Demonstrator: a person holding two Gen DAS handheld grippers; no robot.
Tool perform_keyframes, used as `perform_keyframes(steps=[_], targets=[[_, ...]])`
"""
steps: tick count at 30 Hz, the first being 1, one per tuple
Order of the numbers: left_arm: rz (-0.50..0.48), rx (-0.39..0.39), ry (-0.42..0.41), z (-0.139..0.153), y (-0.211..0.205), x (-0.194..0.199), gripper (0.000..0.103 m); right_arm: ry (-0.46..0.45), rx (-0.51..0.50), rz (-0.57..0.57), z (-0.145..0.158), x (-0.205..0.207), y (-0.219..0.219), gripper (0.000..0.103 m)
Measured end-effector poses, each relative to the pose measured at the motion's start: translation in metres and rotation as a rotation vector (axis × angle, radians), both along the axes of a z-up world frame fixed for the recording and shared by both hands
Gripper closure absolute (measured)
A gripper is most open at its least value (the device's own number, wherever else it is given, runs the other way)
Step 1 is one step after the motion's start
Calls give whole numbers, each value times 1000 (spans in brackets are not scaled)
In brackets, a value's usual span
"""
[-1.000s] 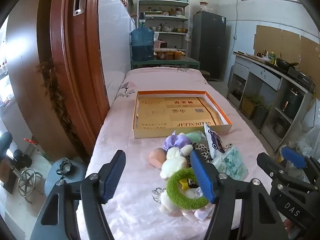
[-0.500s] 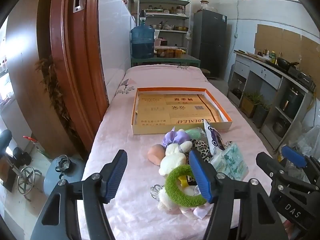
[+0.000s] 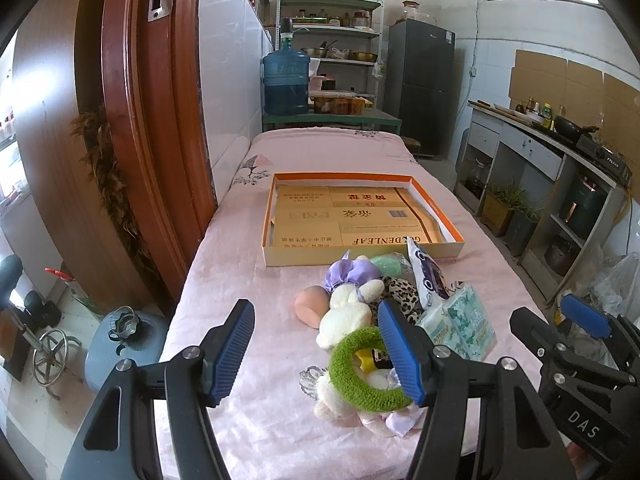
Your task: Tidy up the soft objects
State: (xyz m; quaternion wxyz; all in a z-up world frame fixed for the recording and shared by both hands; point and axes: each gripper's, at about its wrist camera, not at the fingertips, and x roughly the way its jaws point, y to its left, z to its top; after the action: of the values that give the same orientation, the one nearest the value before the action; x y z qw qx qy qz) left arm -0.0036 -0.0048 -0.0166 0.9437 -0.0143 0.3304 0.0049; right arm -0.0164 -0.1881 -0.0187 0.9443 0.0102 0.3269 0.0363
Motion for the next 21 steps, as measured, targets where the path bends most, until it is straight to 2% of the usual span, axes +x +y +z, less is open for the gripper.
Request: perform_keyframes(steps=[21], targets=[[1,-9,11,-2,1,1,38,15,7,5,-3,1,-3,26]])
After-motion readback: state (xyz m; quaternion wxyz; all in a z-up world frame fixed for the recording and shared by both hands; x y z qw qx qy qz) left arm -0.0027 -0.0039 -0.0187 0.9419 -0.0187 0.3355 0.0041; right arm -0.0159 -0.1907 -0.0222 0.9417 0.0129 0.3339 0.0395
